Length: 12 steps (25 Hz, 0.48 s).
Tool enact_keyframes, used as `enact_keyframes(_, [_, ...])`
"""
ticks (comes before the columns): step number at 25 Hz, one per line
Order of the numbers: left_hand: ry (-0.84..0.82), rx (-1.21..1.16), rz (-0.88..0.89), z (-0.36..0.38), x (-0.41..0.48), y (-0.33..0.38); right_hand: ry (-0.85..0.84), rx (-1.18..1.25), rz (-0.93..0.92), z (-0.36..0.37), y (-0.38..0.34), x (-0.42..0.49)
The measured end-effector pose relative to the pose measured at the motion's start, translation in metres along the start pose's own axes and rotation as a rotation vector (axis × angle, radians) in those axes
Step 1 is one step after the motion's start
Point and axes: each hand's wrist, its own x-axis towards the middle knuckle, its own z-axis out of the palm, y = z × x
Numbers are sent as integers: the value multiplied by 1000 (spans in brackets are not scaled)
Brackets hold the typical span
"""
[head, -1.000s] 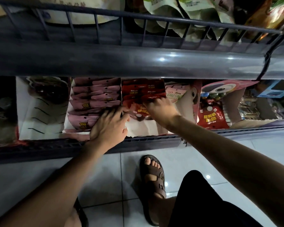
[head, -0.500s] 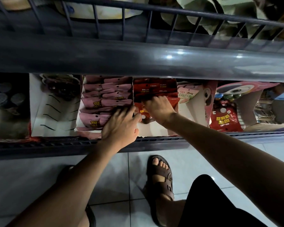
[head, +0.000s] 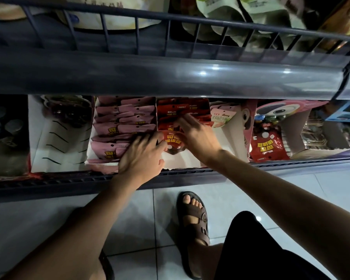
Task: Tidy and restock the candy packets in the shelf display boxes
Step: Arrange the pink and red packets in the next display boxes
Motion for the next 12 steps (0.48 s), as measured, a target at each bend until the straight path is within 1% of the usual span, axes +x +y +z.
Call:
enact_keyframes(1, [-4,0,1,1,0,0,50,43,36,-7,4,-10])
enact_keyframes(3, [-11,-7,-3,1,-1,0,146,136,217,-19,19,-35])
enact_keyframes(5, [-13,-12,-5,0,-1,1,237,148,486,-29,48,-70])
enact_keyframes(6, [-16,-14,-4,-2,-1,1,255,128,640,-33,65,-87])
enact_keyframes(7, [-20,-14,4,-4,-2,1,245,108,802,-36,84,-103])
enact_keyframes(9, [-21,-6,29,-6,-2,3,161,67,1093,-41,120,-130])
enact_keyframes(10, [-20,-3,40,-7,-3,4,107,39,1177,-42,134,-140])
enact_keyframes(12, [-27,0,45,-8,-2,9,25,4,1235,-40,153,-150])
